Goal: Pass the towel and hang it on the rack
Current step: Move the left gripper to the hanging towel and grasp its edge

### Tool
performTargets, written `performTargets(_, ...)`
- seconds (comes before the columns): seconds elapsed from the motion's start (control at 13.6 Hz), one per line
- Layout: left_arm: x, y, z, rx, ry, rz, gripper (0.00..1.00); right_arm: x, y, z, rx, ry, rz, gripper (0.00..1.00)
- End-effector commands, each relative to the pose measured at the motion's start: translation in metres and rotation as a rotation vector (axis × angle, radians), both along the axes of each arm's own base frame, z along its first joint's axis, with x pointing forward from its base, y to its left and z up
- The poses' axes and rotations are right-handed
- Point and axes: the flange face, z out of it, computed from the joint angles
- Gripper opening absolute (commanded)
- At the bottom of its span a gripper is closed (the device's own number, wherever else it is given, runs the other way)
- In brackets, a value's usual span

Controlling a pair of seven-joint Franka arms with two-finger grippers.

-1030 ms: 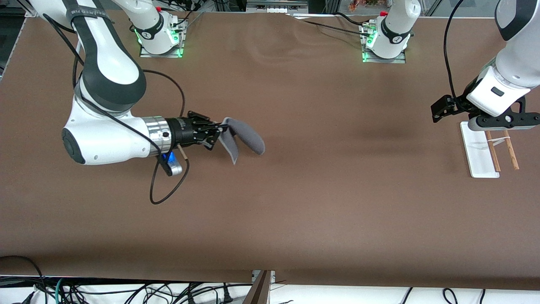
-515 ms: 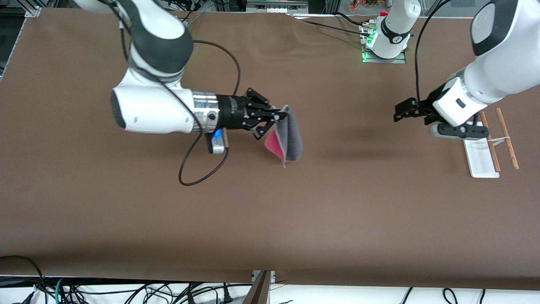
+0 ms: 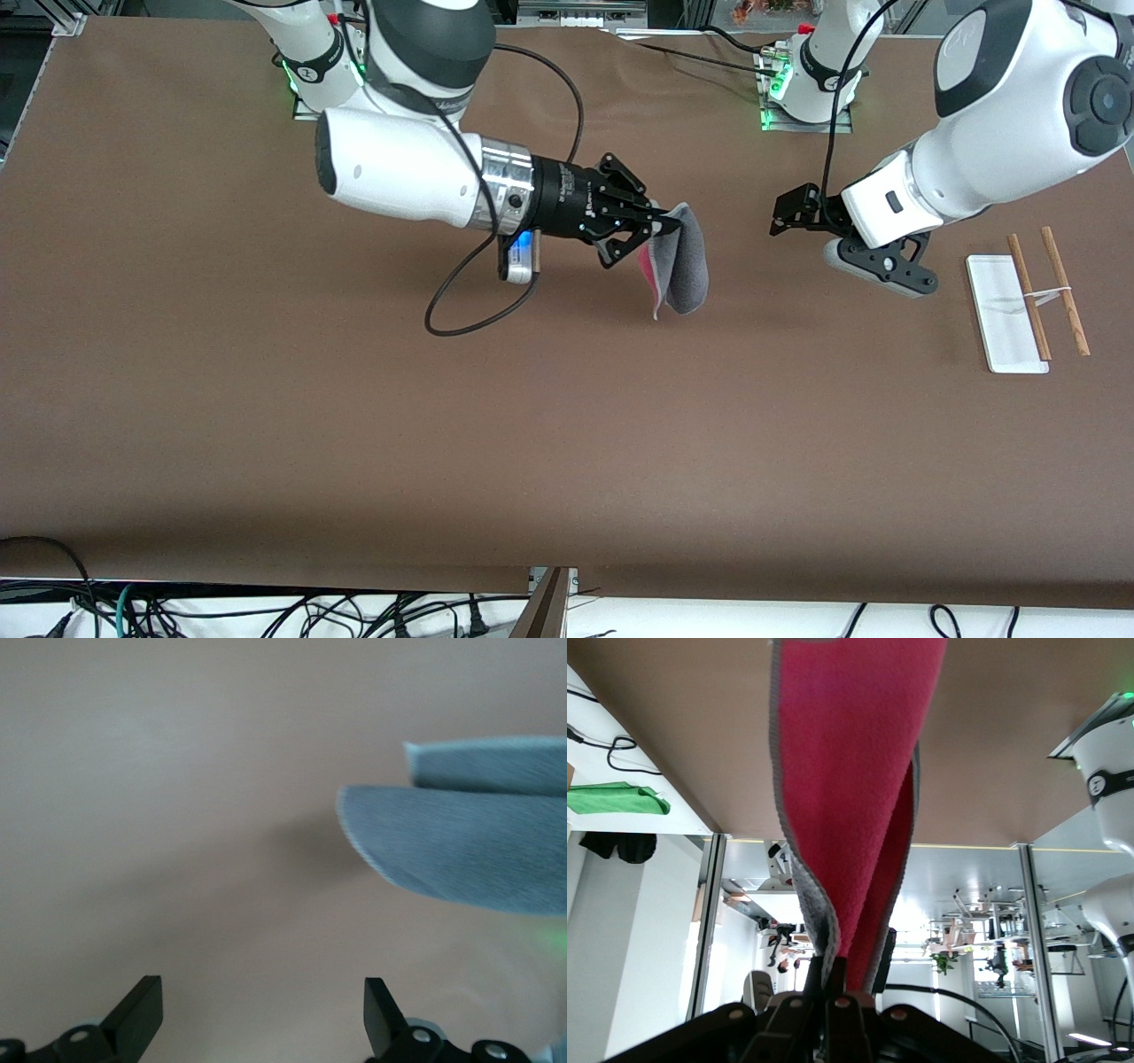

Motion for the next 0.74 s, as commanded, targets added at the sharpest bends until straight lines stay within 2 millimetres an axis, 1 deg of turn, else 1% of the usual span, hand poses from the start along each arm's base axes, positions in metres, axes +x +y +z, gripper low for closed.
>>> performTargets(0.0, 0.022, 0.012, -0.029, -0.123, -0.034, -0.161, 1.0, -0.003, 0.009, 0.006, 0.033, 0.009, -0.033, 0.0)
performTargets(0.07, 0.027, 0.013, -0.039, -0.153, -0.055, -0.222, 1.0, -0.004, 0.011, 0.005, 0.033, 0.011, -0.03, 0.0)
performTargets(0.15, 0.033, 0.02, -0.053, -0.226, -0.068, -0.267, 1.0, -0.004, 0.011, 0.005, 0.033, 0.009, -0.029, 0.0)
performTargets(0.22, 0.041, 0.032, -0.067, -0.3, -0.087, -0.298, 1.0, -0.004, 0.011, 0.006, 0.033, 0.008, -0.029, 0.0)
performTargets(0.29, 0.046, 0.038, -0.079, -0.355, -0.111, -0.347, 1.0, -0.004, 0.011, 0.006, 0.033, 0.008, -0.029, 0.0)
performTargets(0.37, 0.05, 0.046, -0.087, -0.39, -0.143, -0.383, 1.0, -0.004, 0.011, 0.006, 0.033, 0.004, -0.027, 0.0)
performTargets(0.52, 0.055, 0.05, -0.095, -0.436, -0.21, -0.448, 1.0, -0.003, 0.011, 0.002, 0.029, 0.002, -0.026, 0.0)
performTargets(0.66, 0.061, 0.051, -0.111, -0.527, -0.286, -0.503, 1.0, -0.002, 0.012, 0.0, 0.027, 0.005, -0.026, 0.0)
